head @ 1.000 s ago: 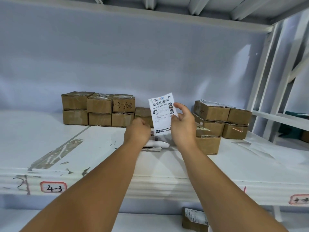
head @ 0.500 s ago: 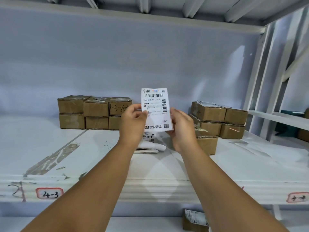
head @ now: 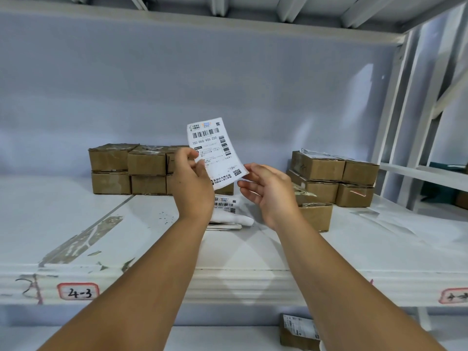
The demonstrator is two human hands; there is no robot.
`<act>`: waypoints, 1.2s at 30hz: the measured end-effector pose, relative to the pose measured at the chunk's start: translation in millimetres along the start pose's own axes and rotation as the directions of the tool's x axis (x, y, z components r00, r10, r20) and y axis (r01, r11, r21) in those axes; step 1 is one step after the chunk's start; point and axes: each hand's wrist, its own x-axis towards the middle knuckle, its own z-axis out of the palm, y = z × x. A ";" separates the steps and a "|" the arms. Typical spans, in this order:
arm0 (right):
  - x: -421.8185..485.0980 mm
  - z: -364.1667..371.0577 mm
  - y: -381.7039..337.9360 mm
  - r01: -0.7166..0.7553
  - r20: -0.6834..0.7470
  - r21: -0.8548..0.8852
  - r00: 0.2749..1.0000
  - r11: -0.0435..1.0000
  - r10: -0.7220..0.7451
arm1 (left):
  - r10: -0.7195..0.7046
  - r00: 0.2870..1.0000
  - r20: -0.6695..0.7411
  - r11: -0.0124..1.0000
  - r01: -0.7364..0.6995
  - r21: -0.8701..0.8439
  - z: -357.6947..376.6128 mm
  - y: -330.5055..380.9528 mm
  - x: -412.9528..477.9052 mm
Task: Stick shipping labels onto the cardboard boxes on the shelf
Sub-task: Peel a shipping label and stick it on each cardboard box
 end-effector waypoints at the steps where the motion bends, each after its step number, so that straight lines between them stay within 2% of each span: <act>1: -0.4 0.5 0.2 0.003 0.010 -0.003 1.000 1.000 -0.003 | 0.019 1.000 0.005 0.999 -0.019 0.026 0.4 -0.2 0.0; 7: 0.7 1.2 1.9 0.014 0.042 -0.032 0.999 0.999 -0.013 | 0.076 0.996 0.044 0.994 -0.079 0.075 3.0 -3.3 0.0; 9: 0.8 1.8 2.3 0.020 0.051 -0.043 0.999 0.999 -0.018 | 0.138 0.988 0.063 0.985 -0.144 0.096 4.3 -6.4 -2.0; 12: -0.2 1.5 1.9 0.043 0.050 -0.023 0.998 0.999 -0.042 | 0.256 0.965 0.064 0.936 -0.264 0.232 6.9 -9.3 -4.5; 15: -1.5 0.6 0.9 0.058 0.039 0.027 0.997 0.998 -0.059 | 0.334 0.925 0.179 0.874 -0.375 0.308 9.0 -5.7 -9.8; 17: -1.1 -0.3 0.8 0.057 0.027 0.046 0.998 0.997 -0.059 | 0.354 0.900 0.254 0.877 -0.414 0.245 9.0 -5.5 -11.3; 20: 0.0 -0.4 1.1 0.043 0.039 0.059 0.998 0.997 -0.045 | 0.315 0.891 0.327 0.911 -0.381 0.159 7.9 -5.5 -11.0; 29: -0.9 1.3 2.4 0.025 0.087 0.122 0.996 0.992 -0.036 | 0.382 0.863 0.330 0.876 -0.452 0.169 9.6 -7.1 -9.2; 36: 1.1 0.0 3.1 0.046 0.060 0.058 0.997 0.997 -0.050 | 0.400 0.848 0.349 0.868 -0.472 0.151 10.1 -5.6 -10.6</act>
